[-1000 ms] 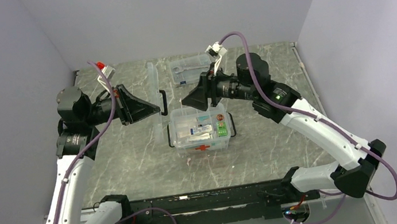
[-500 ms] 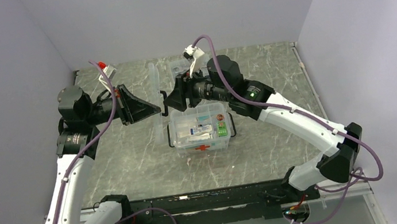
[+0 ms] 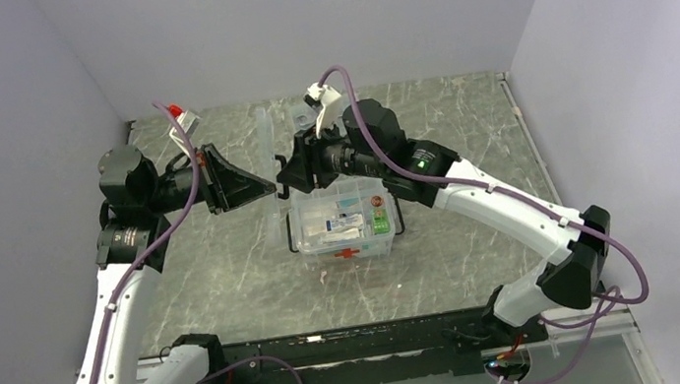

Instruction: Organize the medicine kit

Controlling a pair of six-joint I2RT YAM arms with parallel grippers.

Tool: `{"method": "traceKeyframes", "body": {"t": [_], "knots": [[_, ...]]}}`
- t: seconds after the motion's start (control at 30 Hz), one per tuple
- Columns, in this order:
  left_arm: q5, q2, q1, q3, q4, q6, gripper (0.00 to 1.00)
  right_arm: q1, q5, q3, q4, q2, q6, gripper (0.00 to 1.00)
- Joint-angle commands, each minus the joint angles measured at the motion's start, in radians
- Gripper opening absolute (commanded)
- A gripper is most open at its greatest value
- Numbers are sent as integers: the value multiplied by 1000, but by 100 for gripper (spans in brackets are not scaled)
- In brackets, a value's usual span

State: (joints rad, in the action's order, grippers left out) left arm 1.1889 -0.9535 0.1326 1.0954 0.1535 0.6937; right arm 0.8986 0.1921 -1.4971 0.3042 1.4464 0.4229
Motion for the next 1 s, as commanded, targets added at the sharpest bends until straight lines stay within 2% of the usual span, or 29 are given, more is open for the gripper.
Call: {"method": "traceKeyframes", "body": {"t": [0.0,0.1,0.3,0.4,0.47,0.6,0.7,0.77,0.9,0.97], "knots": [[36,16,7,33,-54,0,0,8,-16,-44,-27,17,2,44],[45,22,8,32,-64,9,0,7,-19,-47,-25,21,1,38],[49,34,8,29,-34,-18,0,10,-3,-27,-48,9,-18,16],[46,42,9,14,-27,-28,0,11,38,7,-73,-12,-48,0],[41,49,9,3,-22,-33,0,10,33,18,-58,-25,-74,0],[23,57,9,-5,15,-57,20,8,-7,31,-10,-46,-125,0],[-1,67,9,-2,50,-86,42,9,-29,50,17,-73,-169,0],[-25,75,7,13,109,-126,53,8,-46,66,29,-93,-203,0],[-88,98,8,34,215,-206,67,4,-86,93,75,-131,-277,0],[-130,112,8,44,274,-246,70,-1,-113,92,115,-145,-322,0]]}}
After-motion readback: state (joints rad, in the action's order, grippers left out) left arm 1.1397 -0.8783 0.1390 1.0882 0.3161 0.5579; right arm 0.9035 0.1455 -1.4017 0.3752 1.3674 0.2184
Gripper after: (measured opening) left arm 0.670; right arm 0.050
